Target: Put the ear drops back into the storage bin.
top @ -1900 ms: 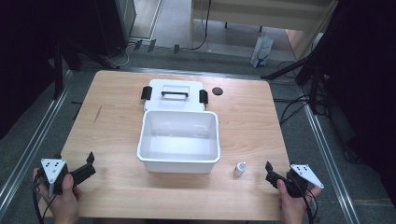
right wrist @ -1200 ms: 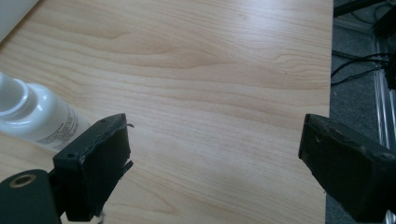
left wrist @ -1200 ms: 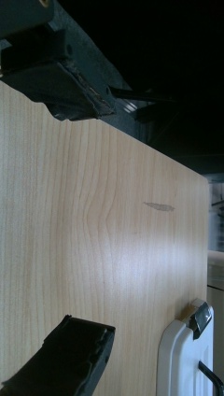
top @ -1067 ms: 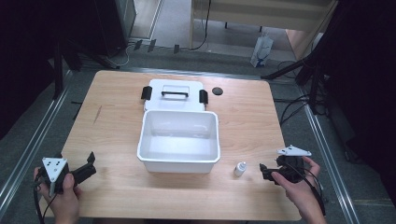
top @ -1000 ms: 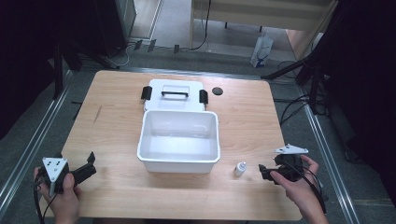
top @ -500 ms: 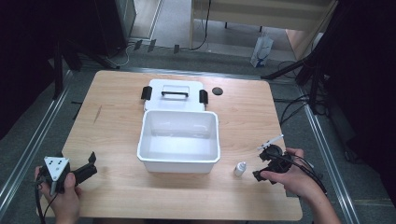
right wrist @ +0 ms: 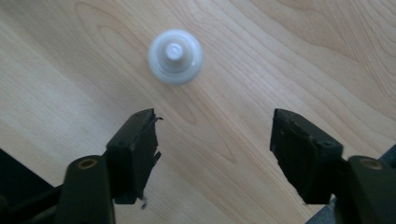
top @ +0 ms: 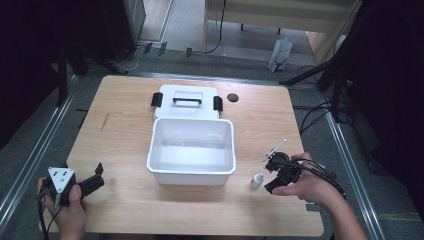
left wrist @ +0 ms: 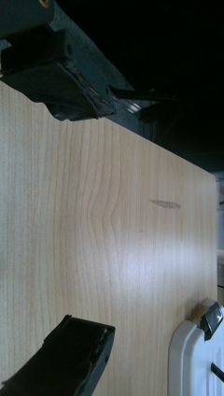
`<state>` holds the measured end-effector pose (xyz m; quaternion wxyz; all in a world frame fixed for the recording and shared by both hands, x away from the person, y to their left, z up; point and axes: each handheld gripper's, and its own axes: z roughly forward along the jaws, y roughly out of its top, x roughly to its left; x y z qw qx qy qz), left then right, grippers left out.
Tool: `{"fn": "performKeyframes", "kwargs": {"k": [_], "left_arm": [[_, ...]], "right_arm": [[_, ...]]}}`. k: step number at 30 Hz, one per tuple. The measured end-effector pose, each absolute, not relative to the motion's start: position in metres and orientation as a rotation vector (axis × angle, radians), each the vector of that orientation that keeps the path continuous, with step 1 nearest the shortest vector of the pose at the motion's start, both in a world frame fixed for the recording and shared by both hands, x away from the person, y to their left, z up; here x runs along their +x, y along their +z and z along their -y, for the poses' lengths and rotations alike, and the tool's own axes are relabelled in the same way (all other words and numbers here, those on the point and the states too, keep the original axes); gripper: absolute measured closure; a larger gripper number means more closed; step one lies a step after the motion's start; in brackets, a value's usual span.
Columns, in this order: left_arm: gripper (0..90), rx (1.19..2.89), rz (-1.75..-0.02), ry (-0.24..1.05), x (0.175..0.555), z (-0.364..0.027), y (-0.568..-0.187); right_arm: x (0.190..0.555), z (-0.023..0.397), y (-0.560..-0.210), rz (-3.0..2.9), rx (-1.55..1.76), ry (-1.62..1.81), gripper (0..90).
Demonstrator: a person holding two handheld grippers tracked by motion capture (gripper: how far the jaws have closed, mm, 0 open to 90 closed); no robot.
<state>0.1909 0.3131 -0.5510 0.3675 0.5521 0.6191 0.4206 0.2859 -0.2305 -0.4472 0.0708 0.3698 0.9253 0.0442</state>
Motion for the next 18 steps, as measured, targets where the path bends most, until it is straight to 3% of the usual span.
{"fn": "performKeyframes", "kwargs": {"k": [8, 18], "left_arm": [[0.3, 1.423, -1.591, 1.081, 0.191, -0.313, -0.551], [0.3, 1.425, -1.592, 1.077, 0.192, -0.313, -0.551]], "right_arm": [[0.293, 0.216, -0.442, -2.851, 1.096, 0.141, 52.3], [0.3, 0.203, -0.445, -2.892, 1.09, 0.145, 65.4]]}}
